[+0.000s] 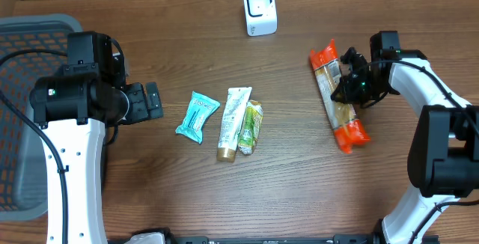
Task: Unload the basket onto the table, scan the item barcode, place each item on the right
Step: 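Rotate the spaghetti pack upright with the right gripper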
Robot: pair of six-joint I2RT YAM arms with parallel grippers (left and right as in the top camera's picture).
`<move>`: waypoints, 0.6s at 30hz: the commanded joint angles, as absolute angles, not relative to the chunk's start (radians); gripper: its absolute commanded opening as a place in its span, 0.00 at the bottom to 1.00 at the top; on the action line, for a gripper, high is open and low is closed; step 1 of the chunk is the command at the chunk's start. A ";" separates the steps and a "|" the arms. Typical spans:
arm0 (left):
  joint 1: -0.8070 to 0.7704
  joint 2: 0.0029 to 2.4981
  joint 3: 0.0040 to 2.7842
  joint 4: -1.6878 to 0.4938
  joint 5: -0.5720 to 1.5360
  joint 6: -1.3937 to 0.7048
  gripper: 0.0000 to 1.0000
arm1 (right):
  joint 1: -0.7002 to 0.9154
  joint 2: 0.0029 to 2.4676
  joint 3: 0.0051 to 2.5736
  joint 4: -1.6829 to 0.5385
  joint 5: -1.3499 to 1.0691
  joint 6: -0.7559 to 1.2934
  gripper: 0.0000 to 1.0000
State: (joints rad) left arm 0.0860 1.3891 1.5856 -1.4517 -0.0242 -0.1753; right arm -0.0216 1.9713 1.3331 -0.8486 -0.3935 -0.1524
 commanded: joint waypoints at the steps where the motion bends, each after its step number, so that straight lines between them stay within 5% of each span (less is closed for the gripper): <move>1: 0.091 1.392 1.599 -1.454 -0.033 -0.153 1.00 | -0.021 1.976 1.332 -0.825 -0.473 0.225 0.04; 5: 0.091 1.392 1.599 -1.454 -0.033 -0.153 1.00 | -0.009 1.976 1.332 -0.797 -0.473 0.289 0.05; 13: 0.091 1.392 1.599 -1.454 -0.033 -0.153 1.00 | -0.074 1.975 1.344 -0.867 -0.543 0.202 0.73; 18: 0.091 1.392 1.599 -1.454 -0.033 -0.153 0.99 | -0.100 1.976 1.335 -0.928 -0.555 0.101 0.78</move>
State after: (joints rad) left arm 0.0860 1.3891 1.5856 -1.4517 -0.0242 -0.1753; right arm -0.0940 1.9797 1.3319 -0.9230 -0.5190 0.1741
